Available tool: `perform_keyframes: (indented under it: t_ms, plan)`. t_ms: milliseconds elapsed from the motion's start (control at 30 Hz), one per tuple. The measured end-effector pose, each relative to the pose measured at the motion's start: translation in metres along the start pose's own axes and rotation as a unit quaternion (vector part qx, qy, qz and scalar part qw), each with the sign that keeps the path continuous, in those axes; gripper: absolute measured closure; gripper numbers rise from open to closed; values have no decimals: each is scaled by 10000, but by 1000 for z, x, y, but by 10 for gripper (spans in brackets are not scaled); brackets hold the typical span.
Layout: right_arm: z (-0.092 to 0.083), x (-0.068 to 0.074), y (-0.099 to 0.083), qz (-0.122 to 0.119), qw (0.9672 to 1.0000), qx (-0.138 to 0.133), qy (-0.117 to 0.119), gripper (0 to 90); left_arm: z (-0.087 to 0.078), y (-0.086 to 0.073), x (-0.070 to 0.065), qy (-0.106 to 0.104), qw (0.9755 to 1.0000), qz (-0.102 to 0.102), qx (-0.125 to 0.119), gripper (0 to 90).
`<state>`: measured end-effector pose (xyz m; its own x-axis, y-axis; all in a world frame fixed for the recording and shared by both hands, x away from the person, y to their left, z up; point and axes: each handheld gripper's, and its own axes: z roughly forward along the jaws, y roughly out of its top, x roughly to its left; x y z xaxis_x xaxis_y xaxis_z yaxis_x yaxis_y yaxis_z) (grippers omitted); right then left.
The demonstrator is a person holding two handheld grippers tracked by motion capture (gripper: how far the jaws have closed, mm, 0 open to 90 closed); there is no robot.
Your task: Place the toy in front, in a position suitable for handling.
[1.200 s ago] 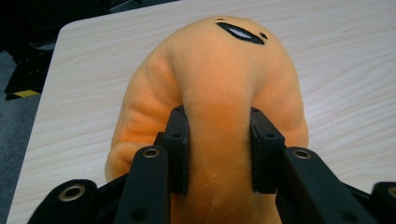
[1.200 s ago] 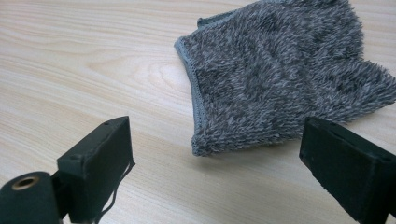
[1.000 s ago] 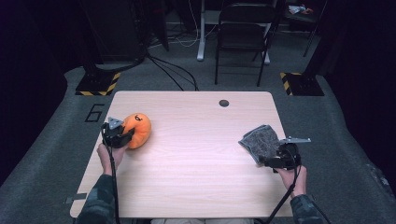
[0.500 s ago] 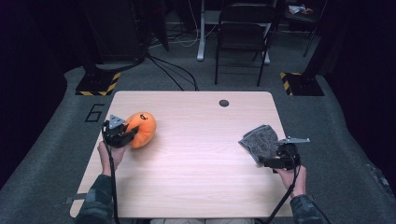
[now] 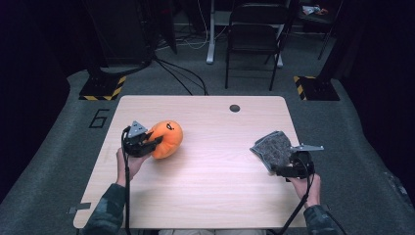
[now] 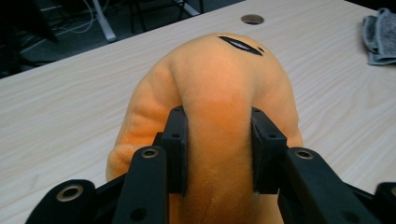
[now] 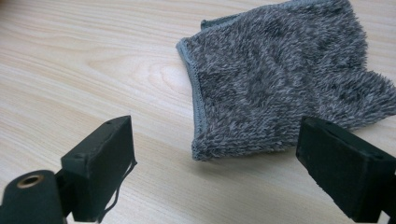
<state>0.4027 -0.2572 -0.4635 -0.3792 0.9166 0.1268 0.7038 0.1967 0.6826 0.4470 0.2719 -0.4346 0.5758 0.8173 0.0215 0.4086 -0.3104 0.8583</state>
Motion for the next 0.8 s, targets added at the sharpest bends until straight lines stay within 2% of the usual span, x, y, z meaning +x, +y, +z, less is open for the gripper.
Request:
perform_keyframes:
  t_ms: [67,267,400,433,600,733,800]
  plan:
    - [1,1,-1,10,10000,1,-28,95,1,1,-5,-87,9999,93,37,643]
    - [0,2,0,-11,10000,4,-35,93,10,4,-19,-468,9988,147,62,639]
    - [-2,1,-1,42,10000,1,-78,94,18,4,-35,-778,9965,274,151,637]
    - [-2,0,-1,9,10000,-23,-72,95,20,5,-40,-824,9962,260,136,636]
    - [0,1,0,-23,9999,28,-117,97,28,9,-55,-1021,9937,444,151,636]
    - [0,2,0,-96,9999,-14,-106,100,32,13,-68,-1251,9899,659,141,635]
    - [0,2,1,-114,9999,-17,-106,106,34,15,-71,-1327,9889,653,154,635]
